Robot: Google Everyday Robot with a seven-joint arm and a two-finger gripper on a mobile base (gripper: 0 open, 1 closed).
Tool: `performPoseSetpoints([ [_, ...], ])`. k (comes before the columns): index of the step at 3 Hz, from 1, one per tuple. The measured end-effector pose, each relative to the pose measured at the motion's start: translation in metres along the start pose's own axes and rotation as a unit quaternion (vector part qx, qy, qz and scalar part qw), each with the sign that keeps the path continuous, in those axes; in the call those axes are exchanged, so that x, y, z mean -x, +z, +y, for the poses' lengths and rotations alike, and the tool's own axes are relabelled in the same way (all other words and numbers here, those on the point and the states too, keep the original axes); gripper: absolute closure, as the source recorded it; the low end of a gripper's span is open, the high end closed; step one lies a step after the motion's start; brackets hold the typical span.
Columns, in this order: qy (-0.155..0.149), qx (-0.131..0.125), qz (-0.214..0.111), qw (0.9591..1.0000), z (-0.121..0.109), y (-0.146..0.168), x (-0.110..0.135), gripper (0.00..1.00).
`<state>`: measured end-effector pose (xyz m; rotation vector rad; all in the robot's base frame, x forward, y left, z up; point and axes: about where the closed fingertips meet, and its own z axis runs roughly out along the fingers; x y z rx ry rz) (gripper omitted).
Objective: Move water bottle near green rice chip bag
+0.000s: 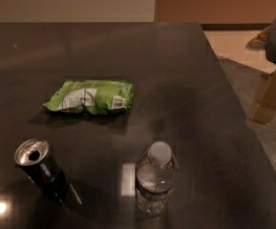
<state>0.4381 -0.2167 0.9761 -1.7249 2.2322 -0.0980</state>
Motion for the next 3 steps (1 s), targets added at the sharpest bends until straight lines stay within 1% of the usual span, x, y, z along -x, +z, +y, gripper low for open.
performPoseSetpoints([
  [1,0.0,0.0,0.0,1.0,0.0,0.0,0.0,0.0],
  [2,-0.014,0.016,-0.038,0.9991,0.012,-0.002,0.014,0.0],
  [3,-0.036,0.052,-0.101,0.9929,0.035,0.0,0.036,0.0],
])
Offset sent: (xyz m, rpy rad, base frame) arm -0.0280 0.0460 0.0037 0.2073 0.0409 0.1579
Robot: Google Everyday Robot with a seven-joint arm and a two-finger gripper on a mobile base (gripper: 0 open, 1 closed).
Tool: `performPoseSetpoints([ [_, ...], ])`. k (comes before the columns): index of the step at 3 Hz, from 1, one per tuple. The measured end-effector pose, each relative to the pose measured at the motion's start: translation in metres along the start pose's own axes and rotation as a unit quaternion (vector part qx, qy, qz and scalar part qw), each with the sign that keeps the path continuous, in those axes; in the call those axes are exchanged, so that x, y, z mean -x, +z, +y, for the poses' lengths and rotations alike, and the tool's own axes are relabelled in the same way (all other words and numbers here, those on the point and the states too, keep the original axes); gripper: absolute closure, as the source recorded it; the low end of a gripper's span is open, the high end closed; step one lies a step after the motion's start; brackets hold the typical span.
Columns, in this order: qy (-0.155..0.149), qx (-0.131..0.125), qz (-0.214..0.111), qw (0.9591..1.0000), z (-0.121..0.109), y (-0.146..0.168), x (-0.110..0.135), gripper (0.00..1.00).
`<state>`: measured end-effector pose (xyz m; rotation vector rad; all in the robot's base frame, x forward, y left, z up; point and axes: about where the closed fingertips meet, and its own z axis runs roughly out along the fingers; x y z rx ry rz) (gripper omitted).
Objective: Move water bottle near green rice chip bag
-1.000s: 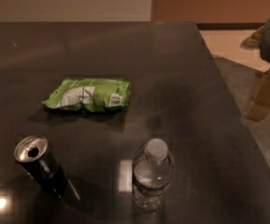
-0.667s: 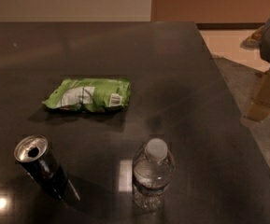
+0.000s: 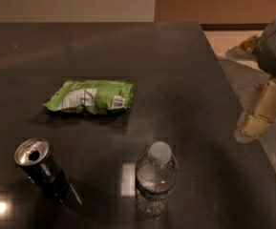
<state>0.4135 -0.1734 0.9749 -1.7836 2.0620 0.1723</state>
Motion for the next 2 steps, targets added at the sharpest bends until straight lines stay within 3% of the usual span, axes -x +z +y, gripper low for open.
performPoseSetpoints([
  [1,-0.021,0.045,-0.062,0.9969,0.024,0.01,0.022,0.0],
  [2,-0.04,0.083,-0.105,0.9902,0.048,0.022,0.038,0.0],
])
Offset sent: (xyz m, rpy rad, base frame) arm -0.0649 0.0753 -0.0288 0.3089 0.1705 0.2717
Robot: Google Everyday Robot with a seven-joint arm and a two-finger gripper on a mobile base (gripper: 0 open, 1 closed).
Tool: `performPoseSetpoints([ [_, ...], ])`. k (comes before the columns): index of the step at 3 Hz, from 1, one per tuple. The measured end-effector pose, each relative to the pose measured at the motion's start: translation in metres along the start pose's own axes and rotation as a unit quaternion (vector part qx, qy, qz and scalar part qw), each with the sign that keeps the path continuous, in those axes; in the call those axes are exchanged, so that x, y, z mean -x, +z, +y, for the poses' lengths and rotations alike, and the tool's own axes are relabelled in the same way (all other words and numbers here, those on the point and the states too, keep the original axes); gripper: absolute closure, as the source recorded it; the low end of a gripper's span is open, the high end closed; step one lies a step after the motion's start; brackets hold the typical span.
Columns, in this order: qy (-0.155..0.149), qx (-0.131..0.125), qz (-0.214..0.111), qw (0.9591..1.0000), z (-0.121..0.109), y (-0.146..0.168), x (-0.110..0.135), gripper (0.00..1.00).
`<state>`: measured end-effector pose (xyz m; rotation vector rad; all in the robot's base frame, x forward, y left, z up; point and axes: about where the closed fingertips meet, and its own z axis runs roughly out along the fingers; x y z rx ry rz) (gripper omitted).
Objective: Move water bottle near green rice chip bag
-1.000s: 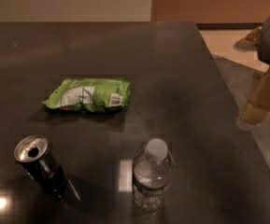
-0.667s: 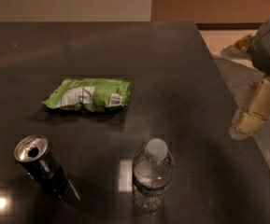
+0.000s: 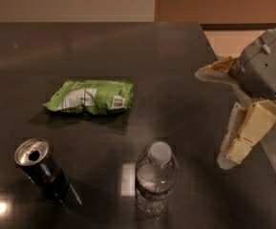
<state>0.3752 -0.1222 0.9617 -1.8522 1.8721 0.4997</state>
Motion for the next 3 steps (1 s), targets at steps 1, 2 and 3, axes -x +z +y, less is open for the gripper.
performPoseSetpoints([
  [1,-0.014,0.034,-0.035,0.9987,0.019,0.017,0.011,0.0],
  [2,-0.03,0.054,-0.072,0.9955,0.037,0.029,0.021,0.0],
  [3,-0.051,0.067,-0.107,0.9907,0.05,0.04,0.033,0.0],
])
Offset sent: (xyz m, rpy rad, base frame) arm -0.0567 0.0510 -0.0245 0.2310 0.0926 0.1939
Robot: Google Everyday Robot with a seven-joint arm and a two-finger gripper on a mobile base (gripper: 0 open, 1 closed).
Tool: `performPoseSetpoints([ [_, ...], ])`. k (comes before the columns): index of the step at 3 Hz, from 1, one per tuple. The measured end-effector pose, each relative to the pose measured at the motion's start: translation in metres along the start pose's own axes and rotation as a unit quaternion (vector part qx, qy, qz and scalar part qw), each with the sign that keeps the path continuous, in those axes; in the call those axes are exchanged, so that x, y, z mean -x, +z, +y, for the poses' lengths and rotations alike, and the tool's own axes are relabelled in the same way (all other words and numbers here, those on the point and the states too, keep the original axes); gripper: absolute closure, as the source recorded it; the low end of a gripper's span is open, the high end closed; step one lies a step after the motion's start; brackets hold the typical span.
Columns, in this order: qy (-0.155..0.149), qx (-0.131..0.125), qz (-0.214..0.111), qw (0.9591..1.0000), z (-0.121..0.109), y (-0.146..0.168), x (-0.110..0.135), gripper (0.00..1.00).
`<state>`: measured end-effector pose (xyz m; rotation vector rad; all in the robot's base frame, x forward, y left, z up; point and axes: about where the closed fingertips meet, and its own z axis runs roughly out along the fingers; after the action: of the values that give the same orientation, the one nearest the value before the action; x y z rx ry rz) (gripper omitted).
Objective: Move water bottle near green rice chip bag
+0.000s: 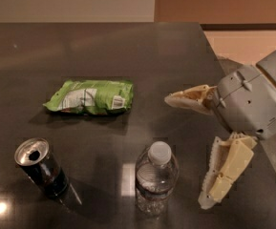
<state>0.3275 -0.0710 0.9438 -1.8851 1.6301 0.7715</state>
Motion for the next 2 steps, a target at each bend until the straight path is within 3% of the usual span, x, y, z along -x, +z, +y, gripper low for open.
performPoseSetpoints([
  [2,-0.028,0.023,-0.04,0.9986,0.015,0.023,0.016,0.0],
])
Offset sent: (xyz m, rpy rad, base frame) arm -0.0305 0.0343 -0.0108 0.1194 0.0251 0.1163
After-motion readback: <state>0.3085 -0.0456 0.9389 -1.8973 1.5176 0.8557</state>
